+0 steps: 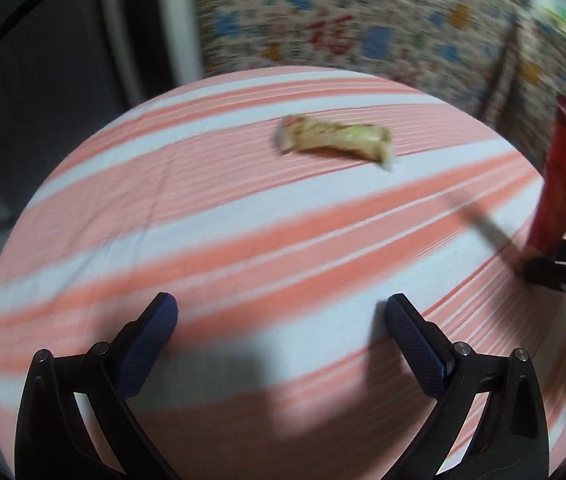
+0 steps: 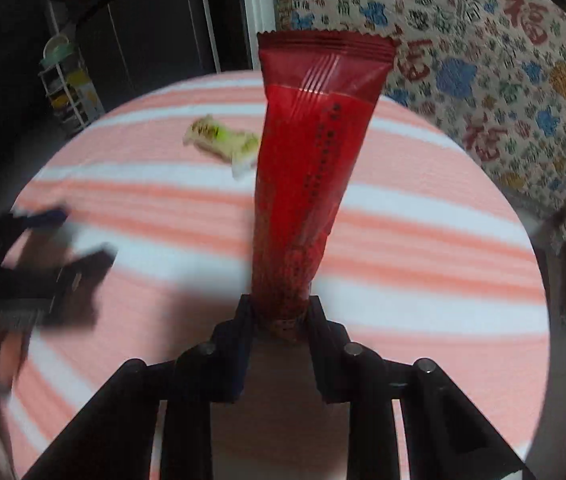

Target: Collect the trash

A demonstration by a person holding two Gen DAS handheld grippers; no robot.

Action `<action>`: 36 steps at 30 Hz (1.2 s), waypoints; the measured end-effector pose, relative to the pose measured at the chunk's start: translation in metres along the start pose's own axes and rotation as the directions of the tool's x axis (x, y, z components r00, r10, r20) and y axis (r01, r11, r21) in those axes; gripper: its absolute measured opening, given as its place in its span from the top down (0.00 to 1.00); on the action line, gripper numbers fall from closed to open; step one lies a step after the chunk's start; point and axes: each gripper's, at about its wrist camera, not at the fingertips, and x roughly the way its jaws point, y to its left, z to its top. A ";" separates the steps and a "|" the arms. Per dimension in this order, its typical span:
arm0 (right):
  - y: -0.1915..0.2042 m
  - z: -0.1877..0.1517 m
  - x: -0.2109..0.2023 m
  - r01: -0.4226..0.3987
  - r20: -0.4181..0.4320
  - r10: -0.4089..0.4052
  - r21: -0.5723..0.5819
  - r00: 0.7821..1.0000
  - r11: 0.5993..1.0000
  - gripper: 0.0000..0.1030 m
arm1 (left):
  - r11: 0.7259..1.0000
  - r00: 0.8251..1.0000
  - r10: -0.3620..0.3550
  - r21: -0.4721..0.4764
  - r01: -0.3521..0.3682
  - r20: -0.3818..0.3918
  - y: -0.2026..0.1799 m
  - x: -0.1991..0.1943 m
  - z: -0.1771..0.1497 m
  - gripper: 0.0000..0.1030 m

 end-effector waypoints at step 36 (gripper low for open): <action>-0.040 -0.070 -0.043 -0.011 0.191 -0.057 0.339 0.980 0.941 0.39 | 0.890 0.972 -0.228 0.418 0.184 0.057 -0.055 0.018 0.070 0.03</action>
